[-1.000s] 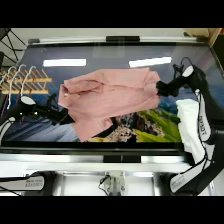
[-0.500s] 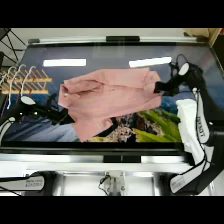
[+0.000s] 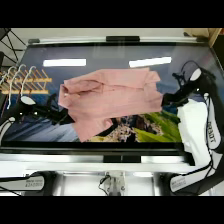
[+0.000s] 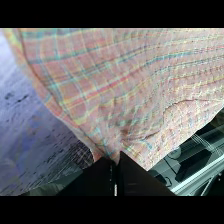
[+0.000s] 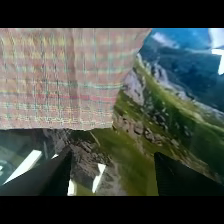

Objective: Fold the shirts.

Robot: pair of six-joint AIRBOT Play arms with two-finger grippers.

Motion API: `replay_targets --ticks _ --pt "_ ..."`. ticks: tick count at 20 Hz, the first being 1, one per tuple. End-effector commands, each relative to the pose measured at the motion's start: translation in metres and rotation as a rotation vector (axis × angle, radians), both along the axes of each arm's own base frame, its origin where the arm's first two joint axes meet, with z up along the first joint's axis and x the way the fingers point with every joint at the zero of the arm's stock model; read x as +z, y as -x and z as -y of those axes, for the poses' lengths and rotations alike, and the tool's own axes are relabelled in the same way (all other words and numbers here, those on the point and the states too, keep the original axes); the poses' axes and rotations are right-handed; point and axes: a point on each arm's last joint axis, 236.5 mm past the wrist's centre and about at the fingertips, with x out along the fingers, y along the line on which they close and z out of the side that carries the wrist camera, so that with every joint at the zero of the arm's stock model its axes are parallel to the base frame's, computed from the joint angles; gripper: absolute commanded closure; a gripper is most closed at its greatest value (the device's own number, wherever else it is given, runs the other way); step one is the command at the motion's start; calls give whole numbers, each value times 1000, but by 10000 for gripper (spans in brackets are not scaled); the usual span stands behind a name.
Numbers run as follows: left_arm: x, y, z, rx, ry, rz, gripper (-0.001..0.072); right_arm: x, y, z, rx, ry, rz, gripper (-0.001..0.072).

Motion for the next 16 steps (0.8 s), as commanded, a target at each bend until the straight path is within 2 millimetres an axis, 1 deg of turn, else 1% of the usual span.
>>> replay_targets --ticks 1,2,3,4,5,7,8,9,10,11,12,13,15,16 --pt "0 -1 0 1 0 2 678 -23 -4 -16 17 1 45 90" --pt "0 -1 0 1 -1 2 678 -23 -18 -16 -16 11 97 90" --pt "0 -1 0 2 -1 3 678 -22 -32 -13 -76 19 143 124" --pt "0 -1 0 2 -1 3 678 -22 -41 -11 -114 23 175 230" --pt "0 -1 -1 2 -1 3 678 -23 -46 -10 -134 25 188 274" --pt "0 -2 -1 5 -4 6 678 -28 -46 -14 -137 19 179 273" --pt "-1 -4 -2 11 -8 13 678 -31 -45 -16 -140 19 171 288" --pt "-2 -7 -3 19 -14 22 678 -31 -46 -18 -148 9 173 486" --pt "-2 -9 -4 25 -18 28 678 -29 -49 -20 -157 -1 185 666" --pt "-3 -10 -4 27 -20 30 678 -24 -54 -22 -167 -12 208 664" --pt "-3 -10 -4 27 -20 31 678 -16 -64 -21 -176 -14 252 664" --pt "-2 -10 -4 26 -21 34 678 -3 -77 -20 -188 -14 312 665" --pt "4 -17 -5 26 -23 60 678 34 -112 -18 -229 -32 473 664" --pt "12 -24 -6 19 -27 95 678 54 -131 -19 -258 -57 555 665"
